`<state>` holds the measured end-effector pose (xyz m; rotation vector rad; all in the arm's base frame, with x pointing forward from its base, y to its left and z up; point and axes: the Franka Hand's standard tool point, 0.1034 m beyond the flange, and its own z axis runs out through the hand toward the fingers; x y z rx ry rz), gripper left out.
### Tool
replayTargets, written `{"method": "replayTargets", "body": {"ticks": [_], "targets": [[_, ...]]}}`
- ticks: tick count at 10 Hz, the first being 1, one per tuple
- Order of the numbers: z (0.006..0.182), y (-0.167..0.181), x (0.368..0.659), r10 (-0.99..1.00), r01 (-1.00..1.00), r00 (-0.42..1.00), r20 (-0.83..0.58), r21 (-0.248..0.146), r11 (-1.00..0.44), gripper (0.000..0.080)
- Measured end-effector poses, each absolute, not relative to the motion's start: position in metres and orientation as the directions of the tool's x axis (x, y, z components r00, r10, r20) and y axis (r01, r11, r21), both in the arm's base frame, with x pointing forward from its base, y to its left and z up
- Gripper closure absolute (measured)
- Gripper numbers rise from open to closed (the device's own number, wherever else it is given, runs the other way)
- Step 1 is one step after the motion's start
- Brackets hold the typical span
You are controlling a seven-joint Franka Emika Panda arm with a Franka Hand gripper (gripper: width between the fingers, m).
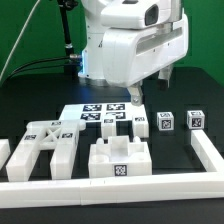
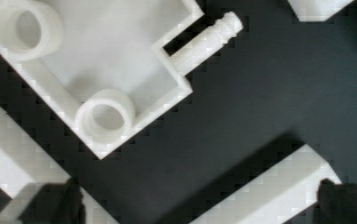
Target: Assemble chair
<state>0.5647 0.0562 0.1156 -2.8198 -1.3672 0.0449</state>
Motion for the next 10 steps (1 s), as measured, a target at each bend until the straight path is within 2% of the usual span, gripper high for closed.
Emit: {"method": "replayTargets", "body": {"ticks": [3, 7, 10], "targets": [[0.116, 0.054, 0.565, 0.784, 0.784, 0.621, -0.023, -0.019, -0.621, 0.0150], [0.109, -0.002, 0.556, 0.710, 0.710, 0.703, -0.040, 0.008, -0.704, 0.0150], [0.107, -0.005, 0.554, 0.700, 0.701, 0.712, -0.054, -0.002, -0.713, 0.0150]]}}
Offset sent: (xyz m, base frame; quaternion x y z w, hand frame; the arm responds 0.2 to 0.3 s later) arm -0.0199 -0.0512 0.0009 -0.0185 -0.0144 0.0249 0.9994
